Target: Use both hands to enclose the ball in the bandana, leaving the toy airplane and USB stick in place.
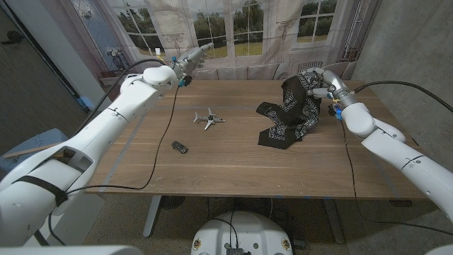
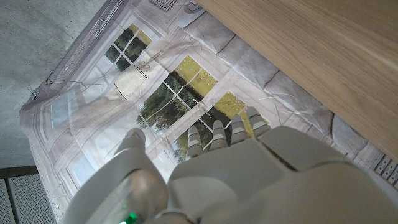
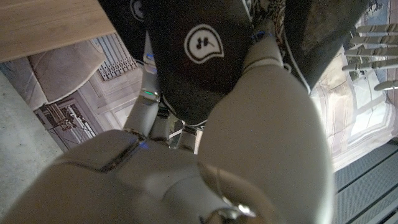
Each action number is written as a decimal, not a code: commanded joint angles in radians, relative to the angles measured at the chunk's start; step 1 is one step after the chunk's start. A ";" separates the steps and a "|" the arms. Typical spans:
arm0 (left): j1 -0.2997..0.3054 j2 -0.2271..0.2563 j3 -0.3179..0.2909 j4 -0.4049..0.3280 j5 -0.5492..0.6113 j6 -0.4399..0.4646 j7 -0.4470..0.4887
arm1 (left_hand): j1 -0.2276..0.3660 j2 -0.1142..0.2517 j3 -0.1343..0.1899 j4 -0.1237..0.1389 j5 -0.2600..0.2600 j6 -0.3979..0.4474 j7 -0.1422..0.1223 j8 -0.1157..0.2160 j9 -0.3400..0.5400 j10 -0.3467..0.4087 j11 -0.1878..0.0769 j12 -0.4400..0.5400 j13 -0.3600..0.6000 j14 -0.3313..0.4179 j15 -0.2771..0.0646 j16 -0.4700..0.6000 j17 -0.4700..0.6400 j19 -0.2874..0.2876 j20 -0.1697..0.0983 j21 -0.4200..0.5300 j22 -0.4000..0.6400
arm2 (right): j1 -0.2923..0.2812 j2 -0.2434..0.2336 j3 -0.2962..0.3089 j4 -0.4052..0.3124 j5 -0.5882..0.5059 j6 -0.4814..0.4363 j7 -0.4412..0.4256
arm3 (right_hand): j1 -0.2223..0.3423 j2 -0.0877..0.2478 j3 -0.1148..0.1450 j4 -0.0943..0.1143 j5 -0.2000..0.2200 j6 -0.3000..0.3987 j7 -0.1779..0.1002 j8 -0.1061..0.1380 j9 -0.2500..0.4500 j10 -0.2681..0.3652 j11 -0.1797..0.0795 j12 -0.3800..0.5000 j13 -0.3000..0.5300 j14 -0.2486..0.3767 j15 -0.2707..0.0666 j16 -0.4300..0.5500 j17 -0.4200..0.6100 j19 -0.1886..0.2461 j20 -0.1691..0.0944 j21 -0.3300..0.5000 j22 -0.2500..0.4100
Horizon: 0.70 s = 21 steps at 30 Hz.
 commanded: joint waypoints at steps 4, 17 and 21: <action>0.026 0.018 -0.021 0.003 -0.048 -0.054 -0.052 | -0.007 -0.003 0.000 -0.004 0.005 0.003 0.002 0.006 -0.001 -0.005 0.003 0.008 0.002 -0.005 0.007 0.005 0.000 -0.005 0.002 -0.003 0.004 | 0.056 -0.041 -0.130 -0.058 -0.171 -0.195 0.045 | 0.269 0.257 0.213 -0.106 0.003 0.341 0.298 0.002 -0.003 0.228 0.025 0.015 0.111 0.386 -0.508 -0.009 0.001 -0.121 -0.203 0.009 -0.004; 0.047 0.034 -0.032 -0.016 -0.065 -0.072 -0.062 | -0.012 -0.005 -0.002 -0.004 0.006 0.004 0.003 0.006 -0.001 -0.005 0.004 0.008 0.002 -0.003 0.007 0.006 0.001 -0.005 0.002 -0.003 0.004 | 0.107 -0.058 -0.256 -0.092 -0.405 -0.347 0.080 | 0.273 0.254 0.221 -0.105 0.002 0.345 0.306 0.000 -0.006 0.226 0.029 0.011 0.105 0.387 -0.504 -0.018 0.001 -0.125 -0.203 0.010 -0.011; 0.053 0.038 -0.035 -0.025 -0.069 -0.073 -0.061 | -0.013 -0.006 -0.002 -0.003 0.006 0.004 0.003 0.006 -0.001 -0.005 0.004 0.009 0.002 -0.003 0.007 0.006 0.001 -0.005 0.002 -0.003 0.004 | 0.126 -0.061 -0.300 -0.096 -0.502 -0.384 0.091 | 0.274 0.254 0.223 -0.104 0.002 0.345 0.308 -0.002 -0.007 0.226 0.032 0.010 0.104 0.388 -0.503 -0.020 0.001 -0.125 -0.203 0.010 -0.014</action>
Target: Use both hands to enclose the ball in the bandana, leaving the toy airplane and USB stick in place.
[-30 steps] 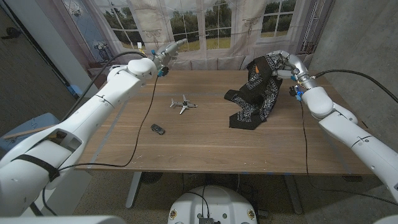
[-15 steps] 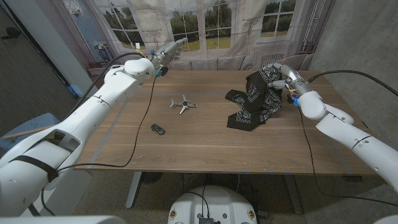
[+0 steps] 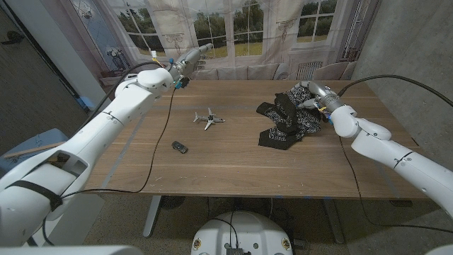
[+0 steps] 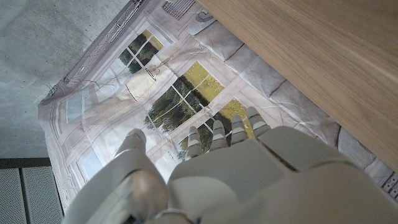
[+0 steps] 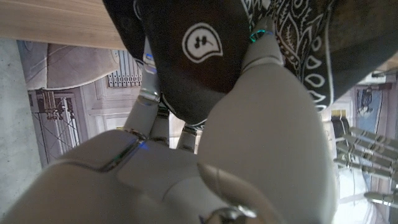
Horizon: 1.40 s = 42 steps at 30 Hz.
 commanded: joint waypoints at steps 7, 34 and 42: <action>0.030 0.019 -0.015 -0.037 -0.021 -0.016 -0.002 | -0.011 -0.001 -0.003 -0.003 0.006 0.003 0.000 0.007 -0.001 -0.005 0.004 0.009 0.002 -0.004 0.008 0.006 0.001 -0.005 0.002 -0.003 0.005 | 0.087 -0.008 -0.197 -0.025 -0.432 -0.195 0.076 | 0.270 0.259 0.228 -0.103 0.006 0.335 0.310 -0.003 0.002 0.227 0.029 0.000 0.104 0.386 -0.501 -0.006 0.003 -0.122 -0.210 0.005 -0.002; 0.060 0.032 -0.024 -0.090 -0.031 -0.006 0.022 | -0.019 -0.002 -0.006 -0.003 0.007 0.013 0.005 0.009 -0.001 -0.005 0.004 0.010 0.002 -0.003 0.006 0.006 0.000 -0.005 0.002 -0.004 0.005 | 0.136 0.026 -0.289 -0.029 -0.728 -0.177 0.305 | 0.252 0.193 0.263 -0.098 -0.004 -0.012 0.143 -0.311 -0.097 0.175 -0.011 -0.054 0.043 0.320 -0.517 -0.056 0.000 -0.166 -0.197 -0.027 -0.011; 0.063 0.035 -0.026 -0.096 -0.033 -0.002 0.026 | -0.021 -0.002 -0.006 -0.003 0.008 0.012 0.005 0.008 -0.001 -0.006 0.002 0.010 0.002 -0.003 0.007 0.006 0.000 -0.005 0.002 -0.004 0.005 | 0.132 0.030 -0.269 -0.075 -0.760 -0.208 0.407 | -0.072 0.136 0.170 0.028 0.008 -0.084 0.112 -0.430 -0.101 0.020 -0.012 -0.179 -0.049 0.119 -0.496 -0.242 -0.150 -0.280 -0.015 -0.093 -0.025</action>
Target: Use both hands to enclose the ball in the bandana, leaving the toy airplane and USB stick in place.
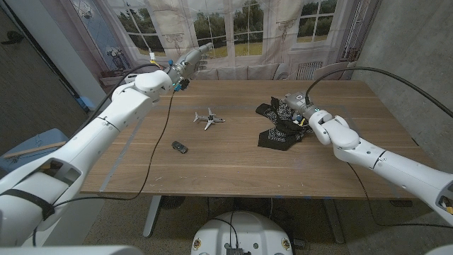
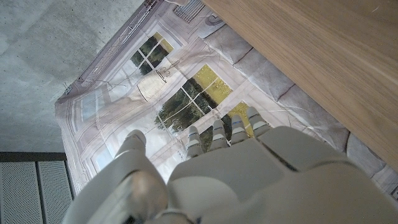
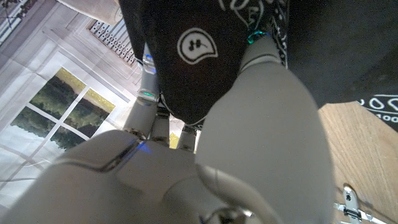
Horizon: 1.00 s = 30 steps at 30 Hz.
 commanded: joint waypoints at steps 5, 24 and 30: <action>0.001 0.000 -0.001 0.002 -0.004 0.002 0.000 | -0.008 0.001 -0.002 0.001 0.008 0.007 0.000 0.004 -0.001 -0.005 0.002 0.010 0.002 -0.003 0.006 0.006 0.000 -0.005 0.002 -0.004 0.005 | -0.008 0.014 0.047 -0.078 0.000 -0.024 0.165 | -0.273 0.053 -0.021 0.064 0.085 -0.143 -0.029 -0.080 0.003 -0.089 -0.017 -0.165 -0.099 0.036 -0.402 -0.132 -0.134 -0.270 0.009 -0.151 -0.004; -0.010 -0.001 -0.003 0.036 -0.006 -0.018 -0.018 | -0.010 0.002 -0.001 -0.001 0.008 0.003 -0.003 0.002 -0.001 -0.006 0.001 0.010 0.002 -0.004 0.006 0.005 0.000 -0.006 0.002 -0.006 0.005 | -0.027 0.008 0.162 -0.126 0.263 0.024 0.186 | -0.533 -0.033 -0.331 0.120 0.137 -0.301 -0.052 -0.072 0.001 -0.196 -0.018 -0.312 -0.140 -0.191 -0.339 -0.122 -0.226 -0.462 0.121 -0.365 -0.002; -0.020 -0.003 -0.001 0.051 -0.004 -0.026 -0.029 | -0.010 0.002 -0.001 -0.002 0.009 0.003 -0.002 0.002 -0.001 -0.007 0.001 0.010 0.002 -0.003 0.005 0.005 -0.001 -0.007 0.002 -0.006 0.005 | -0.050 -0.003 0.211 -0.150 0.370 0.047 0.133 | -0.546 -0.025 -0.364 0.121 0.149 -0.323 -0.057 -0.074 0.001 -0.211 -0.016 -0.331 -0.143 -0.223 -0.317 -0.123 -0.238 -0.506 0.153 -0.405 -0.002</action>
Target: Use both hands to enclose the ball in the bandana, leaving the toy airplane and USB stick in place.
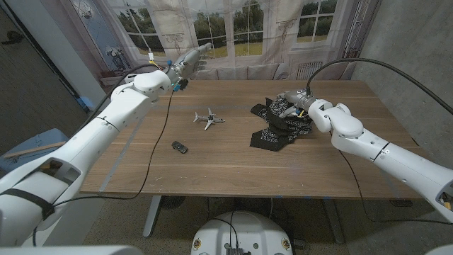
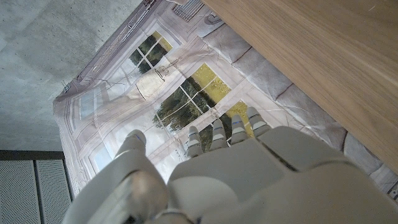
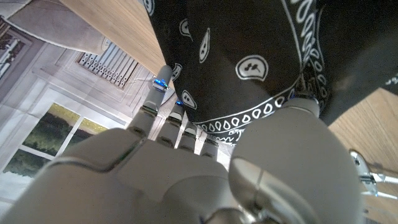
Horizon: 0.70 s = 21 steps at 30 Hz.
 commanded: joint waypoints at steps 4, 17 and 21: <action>-0.018 -0.005 0.003 0.037 0.002 -0.022 -0.022 | -0.011 0.002 -0.001 -0.003 0.003 -0.002 -0.006 0.001 -0.001 -0.004 0.005 0.002 0.002 -0.004 0.005 0.005 -0.001 -0.007 0.002 -0.002 0.005 | -0.062 -0.012 0.135 -0.028 0.305 0.091 -0.125 | -0.011 0.006 -0.027 0.002 0.014 -0.008 0.007 0.007 0.000 -0.006 0.007 -0.010 0.001 -0.023 -0.026 0.007 -0.007 -0.030 0.021 -0.027 0.003; -0.020 -0.009 0.018 0.073 0.026 -0.042 -0.027 | -0.005 0.004 0.004 -0.011 0.003 -0.015 -0.015 -0.003 -0.001 -0.021 0.001 -0.004 0.000 -0.042 -0.032 -0.009 -0.004 0.003 -0.010 0.000 0.003 | -0.149 0.031 0.268 0.099 0.682 0.369 -0.338 | -0.085 0.107 -0.044 0.046 0.040 0.060 0.074 0.030 0.000 0.062 0.076 -0.010 -0.004 -0.022 0.030 0.030 -0.021 -0.058 0.030 -0.088 0.006; -0.009 -0.013 0.017 0.086 0.029 -0.060 -0.024 | 0.000 0.006 0.008 -0.017 0.003 -0.024 -0.023 -0.005 -0.002 -0.038 -0.011 -0.011 -0.001 -0.064 -0.042 -0.016 -0.007 -0.002 -0.021 -0.003 0.002 | -0.160 0.054 0.292 0.153 0.787 0.458 -0.356 | -0.086 0.128 -0.040 0.045 0.045 0.073 0.091 0.033 -0.001 0.068 0.084 -0.013 -0.006 -0.030 0.032 0.029 -0.026 -0.063 0.026 -0.098 0.007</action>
